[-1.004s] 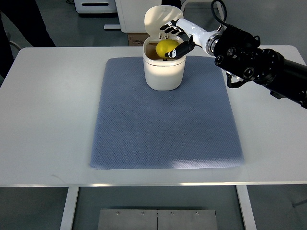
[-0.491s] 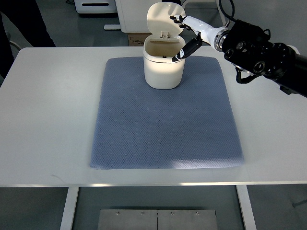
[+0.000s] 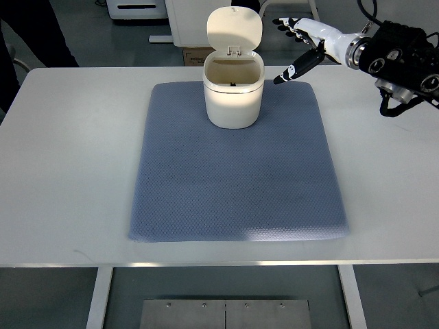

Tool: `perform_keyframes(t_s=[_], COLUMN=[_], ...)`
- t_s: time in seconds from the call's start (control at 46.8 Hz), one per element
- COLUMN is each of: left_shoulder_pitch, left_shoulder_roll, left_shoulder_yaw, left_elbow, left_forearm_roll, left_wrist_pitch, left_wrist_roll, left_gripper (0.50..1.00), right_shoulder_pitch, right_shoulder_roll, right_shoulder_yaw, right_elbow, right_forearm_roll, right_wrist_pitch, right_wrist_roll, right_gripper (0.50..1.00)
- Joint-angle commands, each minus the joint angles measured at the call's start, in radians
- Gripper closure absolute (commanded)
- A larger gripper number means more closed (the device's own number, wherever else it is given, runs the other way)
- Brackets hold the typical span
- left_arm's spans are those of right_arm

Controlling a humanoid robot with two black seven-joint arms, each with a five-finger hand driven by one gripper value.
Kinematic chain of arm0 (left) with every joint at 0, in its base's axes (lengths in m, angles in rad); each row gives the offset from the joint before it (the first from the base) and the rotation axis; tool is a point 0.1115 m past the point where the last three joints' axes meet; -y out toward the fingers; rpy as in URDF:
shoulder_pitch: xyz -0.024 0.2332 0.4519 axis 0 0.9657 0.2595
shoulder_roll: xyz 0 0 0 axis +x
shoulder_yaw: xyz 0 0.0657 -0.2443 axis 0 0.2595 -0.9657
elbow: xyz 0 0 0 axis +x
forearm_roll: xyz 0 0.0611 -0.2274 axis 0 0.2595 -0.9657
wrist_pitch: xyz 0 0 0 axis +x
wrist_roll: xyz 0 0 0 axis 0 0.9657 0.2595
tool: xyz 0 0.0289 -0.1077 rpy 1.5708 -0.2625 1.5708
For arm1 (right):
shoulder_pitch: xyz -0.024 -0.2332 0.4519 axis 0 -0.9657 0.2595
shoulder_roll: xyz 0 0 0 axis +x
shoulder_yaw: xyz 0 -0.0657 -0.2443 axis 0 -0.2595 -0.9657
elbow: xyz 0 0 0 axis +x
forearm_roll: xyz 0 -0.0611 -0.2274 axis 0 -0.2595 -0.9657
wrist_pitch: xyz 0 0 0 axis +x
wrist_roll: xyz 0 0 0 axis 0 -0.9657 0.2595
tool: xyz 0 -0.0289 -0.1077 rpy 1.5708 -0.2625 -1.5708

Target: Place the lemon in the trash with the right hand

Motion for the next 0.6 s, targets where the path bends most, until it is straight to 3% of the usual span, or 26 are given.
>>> perform_keyframes(t_s=[0.0, 0.278, 0.363, 0.491, 0.577], left_shoulder_pitch=[0.000, 0.000, 0.000, 0.000, 0.000], left_shoulder_roll=[0.000, 0.000, 0.000, 0.000, 0.000], left_shoulder_yaw=[0.000, 0.000, 0.000, 0.000, 0.000], left_elbow=[0.001, 0.001, 0.000, 0.000, 0.000], left_forearm_roll=[0.000, 0.000, 0.000, 0.000, 0.000], left_wrist_pitch=[0.000, 0.000, 0.000, 0.000, 0.000], left_wrist_roll=[0.000, 0.000, 0.000, 0.000, 0.000], left_gripper=[0.500, 0.500, 0.500, 0.500, 0.500], right_shoulder_pitch=[-0.041, -0.300, -0.357, -0.446, -0.481], right_shoulder_roll=[-0.048, -0.199, -0.210, -0.207, -0.197], right_shoulder_yaw=[0.047, 0.427, 0.499, 0.594, 0.627], right_elbow=[0.000, -0.008, -0.023, -0.046, -0.115], right_forearm_roll=[0.004, 0.004, 0.005, 0.004, 0.004], right_wrist_pitch=[-0.003, -0.007, -0.006, -0.012, -0.016], right_wrist_roll=[-0.001, 0.004, 0.010, 0.076, 0.084], right_gripper=[0.500, 0.500, 0.500, 0.500, 0.500])
